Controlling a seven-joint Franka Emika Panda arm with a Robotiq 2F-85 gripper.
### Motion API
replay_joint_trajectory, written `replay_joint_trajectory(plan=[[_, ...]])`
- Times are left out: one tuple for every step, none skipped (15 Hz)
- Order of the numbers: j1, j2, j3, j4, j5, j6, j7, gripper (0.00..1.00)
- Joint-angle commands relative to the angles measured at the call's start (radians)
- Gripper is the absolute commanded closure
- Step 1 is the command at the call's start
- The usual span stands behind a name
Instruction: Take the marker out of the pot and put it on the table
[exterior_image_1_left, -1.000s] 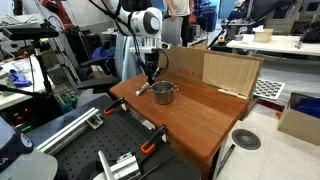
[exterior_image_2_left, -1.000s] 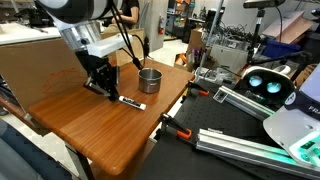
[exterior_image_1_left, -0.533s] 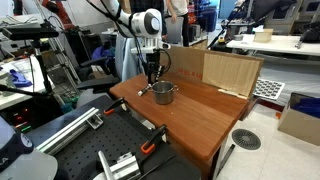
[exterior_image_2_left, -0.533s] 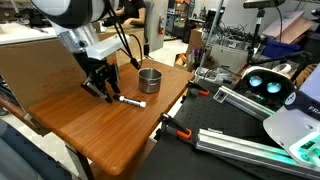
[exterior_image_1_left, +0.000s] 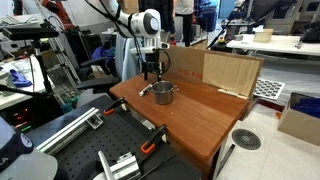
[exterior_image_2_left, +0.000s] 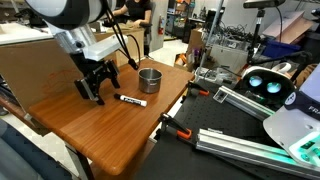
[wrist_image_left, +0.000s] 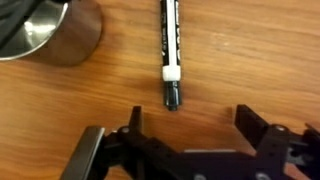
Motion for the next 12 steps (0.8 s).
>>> replay_joint_trajectory(plan=[[0.007,0.018,-0.004,0.033,-0.012,-0.032,0.009,0.00],[0.007,0.015,-0.004,0.030,-0.011,-0.031,0.011,0.00],[0.007,0.005,-0.004,0.024,-0.006,-0.026,0.022,0.00],[0.005,-0.006,-0.002,0.019,-0.001,-0.026,0.022,0.00],[0.004,-0.028,0.002,0.000,0.001,-0.013,0.021,0.00],[0.003,-0.048,0.004,-0.016,0.001,-0.001,0.018,0.00],[0.001,-0.079,0.008,-0.042,0.001,0.016,0.016,0.00],[-0.003,-0.107,0.013,-0.063,0.004,0.029,0.010,0.00],[-0.007,-0.142,0.020,-0.090,0.008,0.044,0.005,0.00],[-0.010,-0.175,0.024,-0.115,0.011,0.060,0.004,0.00],[-0.014,-0.216,0.030,-0.144,0.015,0.073,-0.001,0.00],[-0.018,-0.254,0.036,-0.173,0.021,0.087,-0.002,0.00]])
